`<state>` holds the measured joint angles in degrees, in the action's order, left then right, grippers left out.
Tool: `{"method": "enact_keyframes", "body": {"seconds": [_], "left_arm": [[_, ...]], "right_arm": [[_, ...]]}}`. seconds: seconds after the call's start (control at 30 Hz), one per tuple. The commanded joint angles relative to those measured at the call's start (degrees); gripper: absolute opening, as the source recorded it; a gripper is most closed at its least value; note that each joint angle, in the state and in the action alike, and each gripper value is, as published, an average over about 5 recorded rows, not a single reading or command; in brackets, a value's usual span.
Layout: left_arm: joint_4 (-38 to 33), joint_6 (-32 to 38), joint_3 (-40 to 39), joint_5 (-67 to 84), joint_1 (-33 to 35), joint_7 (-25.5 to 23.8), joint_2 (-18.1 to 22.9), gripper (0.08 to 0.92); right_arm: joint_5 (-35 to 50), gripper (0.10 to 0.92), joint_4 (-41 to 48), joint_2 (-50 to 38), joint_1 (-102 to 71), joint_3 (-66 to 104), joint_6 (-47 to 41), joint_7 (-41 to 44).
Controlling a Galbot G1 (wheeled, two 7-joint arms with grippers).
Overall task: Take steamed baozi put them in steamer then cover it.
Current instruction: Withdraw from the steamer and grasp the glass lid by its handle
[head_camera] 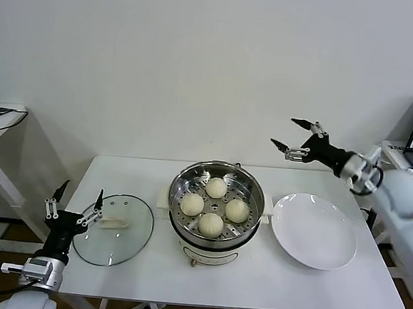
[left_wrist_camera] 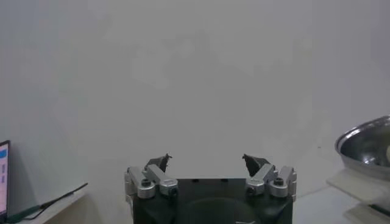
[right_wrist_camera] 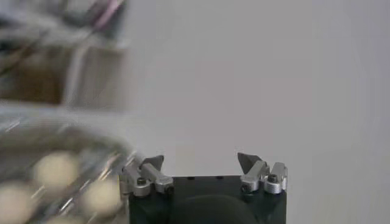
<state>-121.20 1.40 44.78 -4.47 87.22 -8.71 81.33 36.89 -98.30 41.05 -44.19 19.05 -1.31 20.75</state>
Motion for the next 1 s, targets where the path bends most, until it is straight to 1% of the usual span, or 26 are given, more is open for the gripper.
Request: {"method": "enact_keyframes", "body": {"seconds": [0.03,0.13,0.23,0.37,0.47,0.6,0.73,0.9,1.0], "left_arm": [[2.53,3.02,-0.93,-2.69,-0.42,-0.6,0.31,0.823],[3.7,4.4,-0.73,-3.17,-0.36,-0.39,0.61,0.823],[5.06,5.82,-0.66,-4.34,0.04,-0.32,0.56,0.823],[7.23,8.88,-0.78,-9.48,0.88,0.56,0.48,0.823],[9.77,13.09,-0.9,-17.99,1.41,2.12,0.27,0.823],[15.7,22.17,-0.28,-36.56,1.29,7.32,0.05,0.823],[20.61,27.74,0.57,-54.51,1.36,13.63,-0.16,0.823],[25.9,29.69,1.44,-73.16,0.18,23.5,-0.12,0.823],[28.14,29.25,1.62,-78.81,-1.09,26.49,0.08,0.823]], "right_arm": [[-2.27,0.823,-15.94,25.49,-37.95,24.68,15.43,-22.6],[-6.59,0.823,-17.32,29.76,-41.52,23.23,20.24,-23.74],[-9.32,0.823,-17.39,33.17,-43.65,21.82,22.74,-24.64],[-9.38,0.823,-17.51,35.81,-44.94,21.06,23.35,-24.81],[-9.31,0.823,-16.96,36.49,-45.14,20.61,23.47,-24.77],[-9.47,0.823,-15.63,36.81,-44.16,20.18,23.33,-24.79],[-10.26,0.823,-14.13,37.0,-43.15,19.5,23.24,-24.73],[-11.06,0.823,-12.16,37.22,-42.1,18.67,23.17,-24.65],[-11.44,0.823,-11.38,37.42,-41.55,18.2,23.07,-24.59]]}}
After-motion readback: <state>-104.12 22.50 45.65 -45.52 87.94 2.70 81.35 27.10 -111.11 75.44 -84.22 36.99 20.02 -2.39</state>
